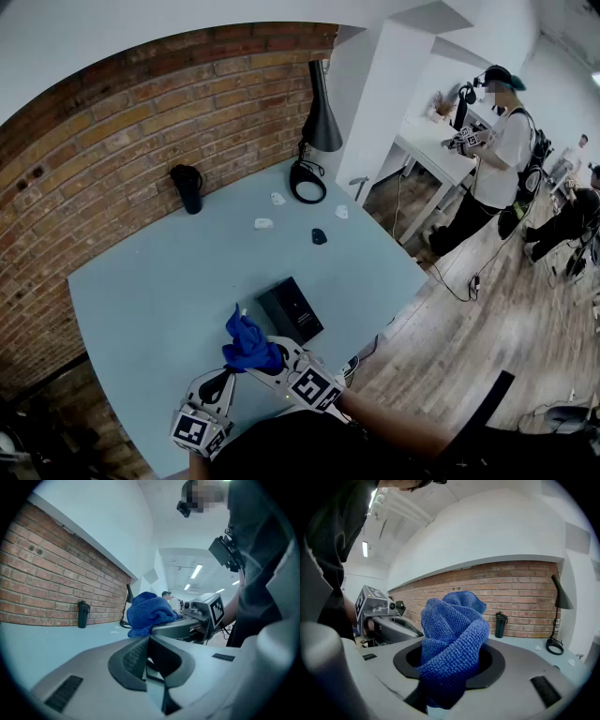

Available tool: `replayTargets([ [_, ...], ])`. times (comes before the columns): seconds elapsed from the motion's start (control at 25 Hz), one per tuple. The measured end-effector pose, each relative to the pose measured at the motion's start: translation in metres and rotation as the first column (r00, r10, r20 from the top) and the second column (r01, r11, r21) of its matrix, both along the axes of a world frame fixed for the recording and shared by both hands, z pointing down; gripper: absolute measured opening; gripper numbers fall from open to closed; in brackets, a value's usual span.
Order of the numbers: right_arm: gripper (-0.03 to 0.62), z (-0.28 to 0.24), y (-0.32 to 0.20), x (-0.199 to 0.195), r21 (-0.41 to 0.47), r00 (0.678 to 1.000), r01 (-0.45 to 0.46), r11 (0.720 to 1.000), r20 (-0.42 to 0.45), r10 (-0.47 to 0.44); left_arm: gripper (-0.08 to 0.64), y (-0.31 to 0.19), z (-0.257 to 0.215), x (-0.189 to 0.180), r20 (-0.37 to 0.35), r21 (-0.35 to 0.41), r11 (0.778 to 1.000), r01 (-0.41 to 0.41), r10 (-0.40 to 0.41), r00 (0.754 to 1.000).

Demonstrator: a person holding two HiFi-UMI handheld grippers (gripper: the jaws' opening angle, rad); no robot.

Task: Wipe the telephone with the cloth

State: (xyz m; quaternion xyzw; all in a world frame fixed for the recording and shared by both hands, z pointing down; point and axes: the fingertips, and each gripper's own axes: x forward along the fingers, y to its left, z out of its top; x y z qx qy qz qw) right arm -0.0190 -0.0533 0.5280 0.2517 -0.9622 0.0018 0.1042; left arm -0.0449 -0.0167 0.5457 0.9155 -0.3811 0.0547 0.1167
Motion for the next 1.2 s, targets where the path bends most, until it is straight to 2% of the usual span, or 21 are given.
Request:
replayTargets([
  [0.32, 0.215, 0.002, 0.002, -0.001, -0.052, 0.999, 0.027, 0.998, 0.031, -0.025, 0.0, 0.0, 0.001, 0.002, -0.002, -0.006, 1.0, 0.001, -0.001, 1.0],
  [0.48, 0.216, -0.002, -0.007, -0.001, -0.046, 0.999, 0.02, 0.999, 0.029, -0.019, 0.0, -0.001, 0.0, 0.0, -0.004, -0.003, 1.0, 0.006, -0.006, 1.0],
  [0.76, 0.216, -0.013, -0.053, 0.013, 0.004, 0.998, -0.054, 0.999, 0.029, 0.054, 0.0, -0.001, 0.0, -0.002, -0.004, 0.0, 1.0, 0.009, -0.009, 1.0],
  [0.96, 0.216, -0.023, -0.093, 0.029, -0.013, 0.989, -0.134, 0.991, 0.063, 0.135, 0.0, -0.001, 0.0, -0.004, -0.007, -0.004, 1.0, 0.016, -0.016, 1.0],
  [1.2, 0.216, -0.011, -0.119, 0.033, 0.007, 0.987, -0.158, 0.987, 0.006, 0.158, 0.0, -0.002, 0.002, -0.006, -0.01, -0.013, 1.0, 0.019, -0.019, 1.0],
])
